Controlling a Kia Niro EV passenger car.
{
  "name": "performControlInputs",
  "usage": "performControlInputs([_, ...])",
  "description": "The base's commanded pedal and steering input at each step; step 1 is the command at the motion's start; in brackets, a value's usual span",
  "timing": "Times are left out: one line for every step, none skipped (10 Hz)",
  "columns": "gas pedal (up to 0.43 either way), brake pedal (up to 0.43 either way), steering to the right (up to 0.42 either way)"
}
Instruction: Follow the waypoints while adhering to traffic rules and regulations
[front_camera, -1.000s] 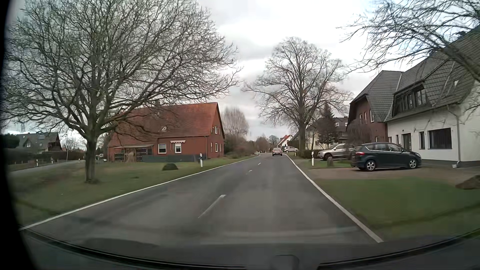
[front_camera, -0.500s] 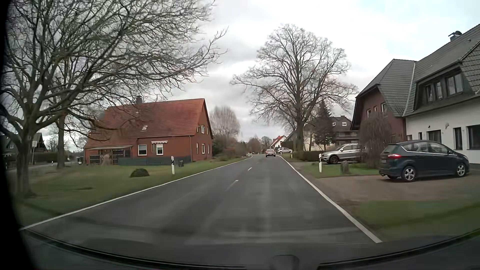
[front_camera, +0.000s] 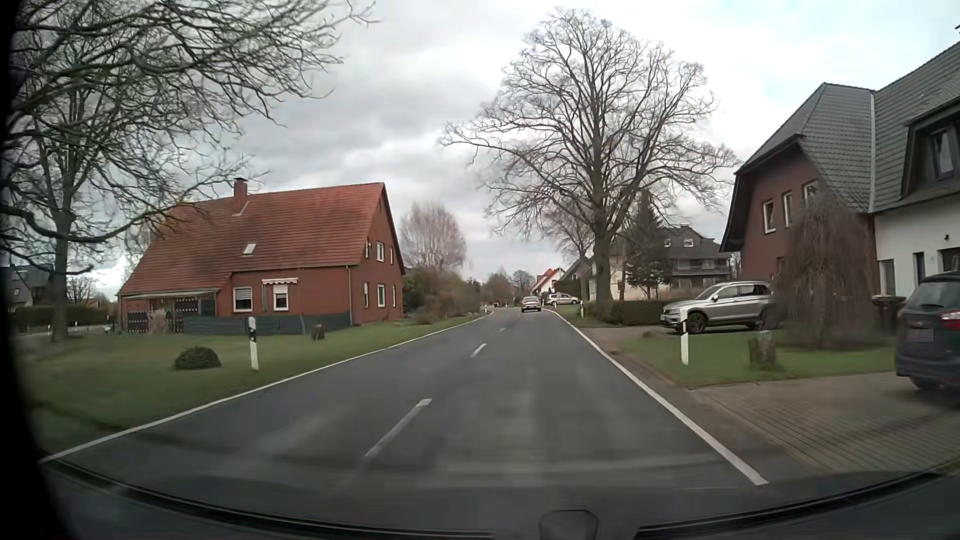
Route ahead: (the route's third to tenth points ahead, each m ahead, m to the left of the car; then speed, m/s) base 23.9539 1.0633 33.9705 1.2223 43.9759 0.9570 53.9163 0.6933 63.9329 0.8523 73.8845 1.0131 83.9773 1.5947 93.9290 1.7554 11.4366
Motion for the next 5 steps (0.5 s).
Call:
performControlInputs([0.189, 0.000, 0.010])
performControlInputs([0.189, 0.000, 0.009])
performControlInputs([0.189, 0.000, 0.009])
performControlInputs([0.189, 0.000, 0.009])
performControlInputs([0.189, 0.000, 0.011])
